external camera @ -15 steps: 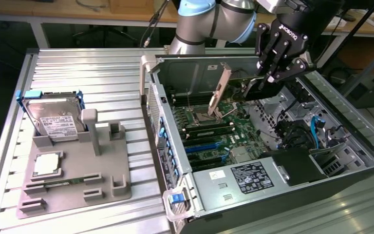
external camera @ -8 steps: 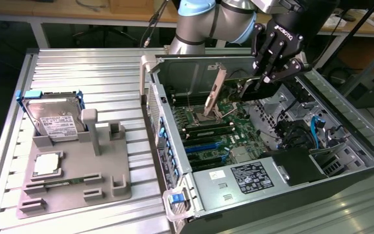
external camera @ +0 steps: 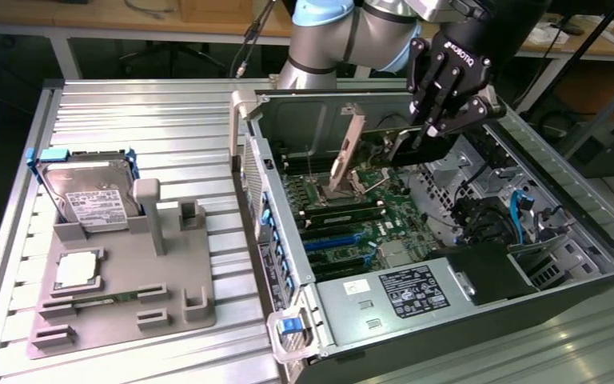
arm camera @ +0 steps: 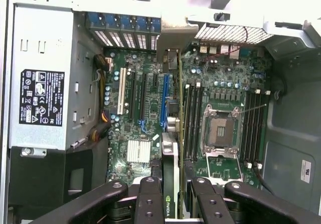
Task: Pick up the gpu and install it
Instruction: 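Insert the gpu into the slot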
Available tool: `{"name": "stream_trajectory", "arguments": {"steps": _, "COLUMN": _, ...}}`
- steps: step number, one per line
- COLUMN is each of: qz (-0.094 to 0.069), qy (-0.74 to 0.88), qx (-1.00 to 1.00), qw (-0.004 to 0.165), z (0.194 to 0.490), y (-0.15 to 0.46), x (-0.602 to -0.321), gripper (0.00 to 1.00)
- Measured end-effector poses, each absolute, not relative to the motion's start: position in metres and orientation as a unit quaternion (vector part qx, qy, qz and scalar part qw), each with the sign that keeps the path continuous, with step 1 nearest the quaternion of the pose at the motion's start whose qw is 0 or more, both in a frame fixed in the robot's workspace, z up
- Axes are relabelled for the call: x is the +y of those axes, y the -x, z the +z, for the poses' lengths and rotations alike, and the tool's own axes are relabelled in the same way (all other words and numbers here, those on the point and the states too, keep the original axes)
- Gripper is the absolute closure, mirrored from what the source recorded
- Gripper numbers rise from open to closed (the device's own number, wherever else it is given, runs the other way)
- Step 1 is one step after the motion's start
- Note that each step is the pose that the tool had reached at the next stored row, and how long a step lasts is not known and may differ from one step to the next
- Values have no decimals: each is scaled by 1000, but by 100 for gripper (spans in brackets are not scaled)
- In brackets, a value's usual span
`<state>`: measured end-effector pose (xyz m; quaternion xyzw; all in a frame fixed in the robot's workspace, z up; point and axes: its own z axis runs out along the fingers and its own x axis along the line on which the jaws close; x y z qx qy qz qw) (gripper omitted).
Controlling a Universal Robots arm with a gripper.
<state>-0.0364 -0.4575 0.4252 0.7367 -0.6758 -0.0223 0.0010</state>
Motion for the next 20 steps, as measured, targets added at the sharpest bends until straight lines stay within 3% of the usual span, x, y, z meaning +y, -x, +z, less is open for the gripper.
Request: {"name": "stream_trajectory", "arguments": {"steps": 20, "qz": -22, "qy": -737, "qx": -676, "qw": 1, "z": 425, "y": 57, "x": -458, "gripper": 73}}
